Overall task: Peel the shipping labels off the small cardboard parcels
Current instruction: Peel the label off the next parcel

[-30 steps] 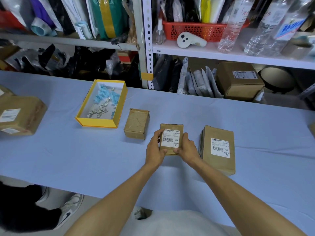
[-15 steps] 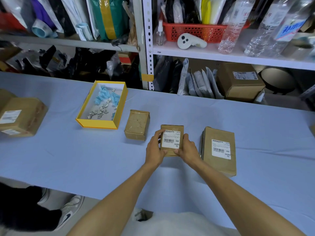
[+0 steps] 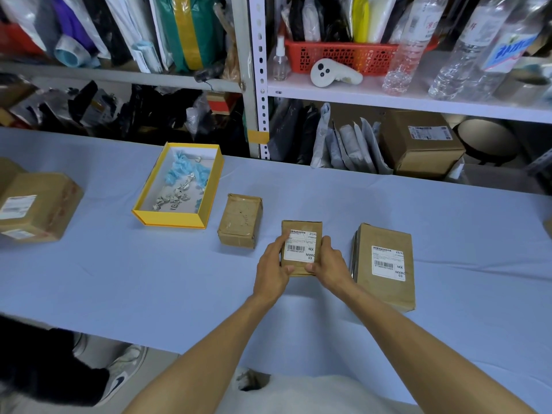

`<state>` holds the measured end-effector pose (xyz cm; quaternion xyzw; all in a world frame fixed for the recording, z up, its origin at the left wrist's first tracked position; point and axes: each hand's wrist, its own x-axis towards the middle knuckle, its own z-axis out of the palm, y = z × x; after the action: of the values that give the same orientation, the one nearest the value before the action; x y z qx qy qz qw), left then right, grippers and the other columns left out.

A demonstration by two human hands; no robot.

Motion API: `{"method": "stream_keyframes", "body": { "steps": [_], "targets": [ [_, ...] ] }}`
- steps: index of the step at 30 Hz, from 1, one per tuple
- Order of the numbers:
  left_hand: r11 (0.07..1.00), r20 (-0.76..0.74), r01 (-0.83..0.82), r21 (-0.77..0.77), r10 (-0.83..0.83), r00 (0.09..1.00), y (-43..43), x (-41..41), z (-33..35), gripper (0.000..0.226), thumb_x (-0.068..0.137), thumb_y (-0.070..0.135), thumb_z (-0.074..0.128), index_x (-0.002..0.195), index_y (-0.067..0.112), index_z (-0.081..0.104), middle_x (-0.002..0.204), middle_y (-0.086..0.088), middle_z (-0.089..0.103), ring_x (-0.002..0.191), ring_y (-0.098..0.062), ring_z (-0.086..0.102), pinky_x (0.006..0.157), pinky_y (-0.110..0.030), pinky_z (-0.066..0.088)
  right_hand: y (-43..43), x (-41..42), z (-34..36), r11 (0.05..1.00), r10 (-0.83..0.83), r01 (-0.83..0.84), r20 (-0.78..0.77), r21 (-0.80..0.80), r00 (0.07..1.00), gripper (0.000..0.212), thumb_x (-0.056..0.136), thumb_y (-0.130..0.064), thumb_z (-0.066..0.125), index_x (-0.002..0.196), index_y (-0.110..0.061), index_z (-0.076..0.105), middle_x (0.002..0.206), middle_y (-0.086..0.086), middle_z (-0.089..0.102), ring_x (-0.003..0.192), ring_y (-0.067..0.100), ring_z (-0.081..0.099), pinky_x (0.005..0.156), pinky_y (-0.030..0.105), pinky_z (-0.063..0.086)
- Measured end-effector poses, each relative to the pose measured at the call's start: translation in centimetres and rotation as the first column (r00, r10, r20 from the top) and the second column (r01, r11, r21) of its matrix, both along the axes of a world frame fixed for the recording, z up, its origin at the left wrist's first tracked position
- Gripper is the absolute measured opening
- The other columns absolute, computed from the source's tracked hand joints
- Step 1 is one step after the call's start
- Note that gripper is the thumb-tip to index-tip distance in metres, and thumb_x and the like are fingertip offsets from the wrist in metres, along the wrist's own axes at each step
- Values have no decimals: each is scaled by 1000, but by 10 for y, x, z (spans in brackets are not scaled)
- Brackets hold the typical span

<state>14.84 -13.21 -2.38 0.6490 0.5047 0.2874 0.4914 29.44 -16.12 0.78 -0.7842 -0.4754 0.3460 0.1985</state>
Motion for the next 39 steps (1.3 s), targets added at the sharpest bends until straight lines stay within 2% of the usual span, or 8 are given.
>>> {"method": "stream_keyframes", "body": {
  "steps": [4,9,14,20,28,33,35,39],
  "targets": [
    [1000,-17,-17,-3,17,1000,5,2,2,85,69,-13,61,136,36,41,128,0,56,117,-15,55,92,-37,55,1,0,1,1000,10,-10,5,5,1000,40,86,-4,63,113,-6,35,122,14,61,103,31,61,73,29,43],
    [1000,-135,-22,21,24,991,4,6,4,66,71,-12,63,116,35,49,119,5,53,114,-14,58,81,-16,54,1,0,2,1000,20,-20,9,1,1000,40,84,-5,64,110,-9,34,118,13,62,99,30,61,72,30,45],
    [1000,-71,-10,-25,8,997,3,0,1,97,72,-7,60,141,54,29,124,5,53,118,-14,55,93,-39,54,0,1,2,1000,14,-14,5,4,1000,41,84,-6,65,110,-10,34,119,12,62,101,30,61,76,33,49],
    [1000,-192,30,7,-28,981,1,4,3,90,78,-9,60,150,33,26,132,2,49,122,-15,51,102,-33,47,-1,0,2,1000,14,-14,-4,15,1000,39,84,-6,64,102,-14,30,116,12,62,97,29,60,76,33,49],
    [999,-172,20,32,-14,985,6,4,5,87,70,-8,64,140,36,36,130,1,54,118,-16,54,95,-39,52,0,1,4,999,30,-30,15,17,999,38,85,-6,63,101,-14,29,116,13,62,99,30,60,78,36,50],
    [999,-180,10,34,-4,984,6,5,9,58,70,-10,63,112,28,51,119,1,54,114,-20,58,86,-33,57,-1,0,6,999,40,-40,31,12,999,39,85,-7,65,102,-13,31,116,13,62,100,31,61,78,35,49],
    [1000,-156,6,29,-1,988,2,4,9,69,70,-9,61,121,34,48,123,3,55,116,-18,57,88,-33,57,-2,0,5,999,43,-44,35,12,998,39,85,-8,65,108,-9,34,117,13,62,101,32,61,78,35,48],
    [1000,-156,25,9,-24,988,-1,1,8,94,77,-6,57,148,44,21,133,4,51,119,-10,52,97,-30,50,-2,-1,5,999,38,-39,39,10,998,40,86,-8,65,113,-6,36,118,13,62,103,31,61,76,31,45]
  ]
}}
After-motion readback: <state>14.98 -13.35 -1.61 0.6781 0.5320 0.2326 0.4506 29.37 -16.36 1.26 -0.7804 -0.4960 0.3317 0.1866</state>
